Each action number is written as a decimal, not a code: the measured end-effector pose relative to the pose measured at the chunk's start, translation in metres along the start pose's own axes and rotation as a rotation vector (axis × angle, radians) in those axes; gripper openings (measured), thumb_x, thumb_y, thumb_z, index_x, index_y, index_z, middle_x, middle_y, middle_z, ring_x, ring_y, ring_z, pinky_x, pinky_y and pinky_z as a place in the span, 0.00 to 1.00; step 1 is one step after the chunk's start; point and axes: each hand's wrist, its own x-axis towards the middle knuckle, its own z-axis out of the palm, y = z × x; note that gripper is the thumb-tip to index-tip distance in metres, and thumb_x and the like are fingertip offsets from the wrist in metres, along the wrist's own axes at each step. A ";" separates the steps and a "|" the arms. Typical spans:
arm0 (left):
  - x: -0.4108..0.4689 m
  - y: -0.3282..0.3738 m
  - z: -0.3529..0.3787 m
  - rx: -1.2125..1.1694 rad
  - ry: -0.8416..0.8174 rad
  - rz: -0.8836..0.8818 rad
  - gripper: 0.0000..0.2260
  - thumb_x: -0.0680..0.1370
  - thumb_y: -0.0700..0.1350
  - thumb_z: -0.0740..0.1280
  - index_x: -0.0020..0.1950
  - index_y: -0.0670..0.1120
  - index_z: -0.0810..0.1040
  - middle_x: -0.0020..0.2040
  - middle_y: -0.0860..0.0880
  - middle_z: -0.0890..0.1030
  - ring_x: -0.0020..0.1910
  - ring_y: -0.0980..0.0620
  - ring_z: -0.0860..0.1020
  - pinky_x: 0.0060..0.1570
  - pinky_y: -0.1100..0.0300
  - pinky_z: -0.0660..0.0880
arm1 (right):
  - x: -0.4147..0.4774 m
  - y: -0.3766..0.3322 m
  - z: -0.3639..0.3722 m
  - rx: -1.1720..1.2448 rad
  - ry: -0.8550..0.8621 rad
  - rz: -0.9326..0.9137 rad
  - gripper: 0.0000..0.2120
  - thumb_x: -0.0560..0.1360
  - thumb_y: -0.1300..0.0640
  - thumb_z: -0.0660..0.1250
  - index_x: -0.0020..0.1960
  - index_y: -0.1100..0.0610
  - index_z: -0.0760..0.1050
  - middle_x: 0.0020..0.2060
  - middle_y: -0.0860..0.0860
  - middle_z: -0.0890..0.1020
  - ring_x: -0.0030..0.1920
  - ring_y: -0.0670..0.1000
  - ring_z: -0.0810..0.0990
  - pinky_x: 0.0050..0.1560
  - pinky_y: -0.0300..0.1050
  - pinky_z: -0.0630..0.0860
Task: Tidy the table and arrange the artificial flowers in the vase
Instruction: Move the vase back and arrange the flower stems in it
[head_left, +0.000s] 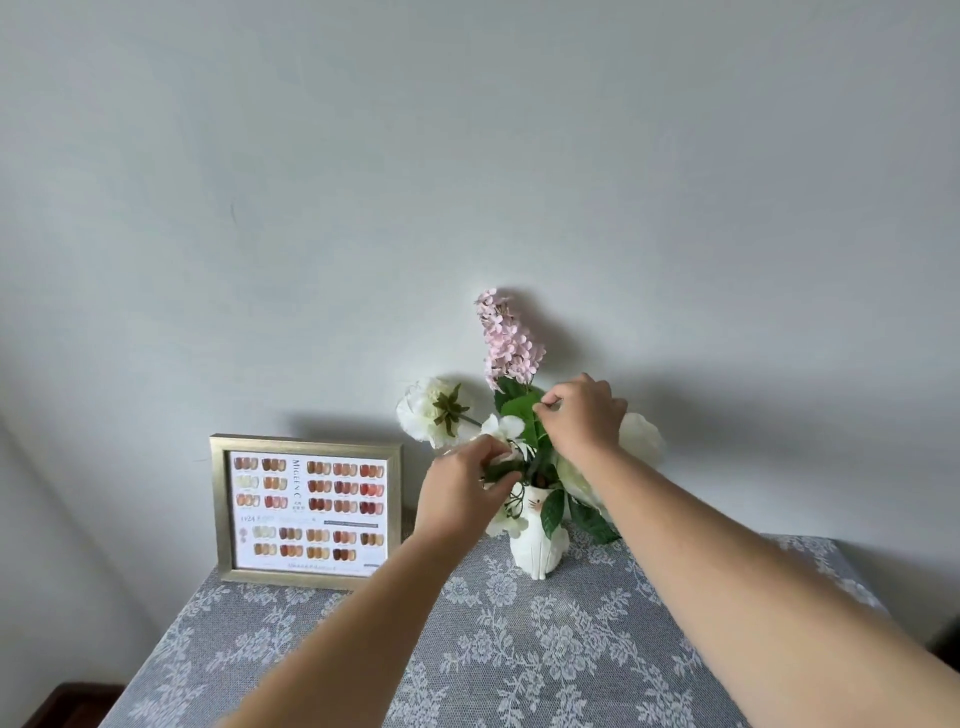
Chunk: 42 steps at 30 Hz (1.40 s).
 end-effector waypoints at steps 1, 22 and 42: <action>0.002 0.002 0.003 0.007 0.002 -0.002 0.09 0.69 0.44 0.73 0.48 0.50 0.80 0.45 0.53 0.84 0.44 0.54 0.82 0.48 0.56 0.79 | -0.002 0.000 0.001 0.014 -0.019 -0.025 0.03 0.71 0.53 0.70 0.41 0.52 0.82 0.48 0.51 0.79 0.53 0.56 0.72 0.50 0.50 0.62; 0.005 0.010 0.020 0.232 -0.043 -0.102 0.25 0.66 0.59 0.73 0.60 0.56 0.69 0.61 0.52 0.70 0.52 0.50 0.75 0.43 0.55 0.78 | -0.022 0.024 -0.016 -0.122 -0.142 -0.252 0.06 0.71 0.50 0.70 0.48 0.46 0.81 0.54 0.44 0.78 0.56 0.52 0.70 0.51 0.50 0.59; 0.018 0.006 0.026 0.026 -0.126 -0.188 0.20 0.69 0.45 0.73 0.59 0.53 0.74 0.54 0.49 0.79 0.35 0.57 0.77 0.39 0.59 0.77 | -0.033 0.075 -0.050 0.033 -0.343 -0.155 0.21 0.70 0.48 0.67 0.63 0.47 0.72 0.63 0.47 0.73 0.64 0.50 0.70 0.63 0.48 0.68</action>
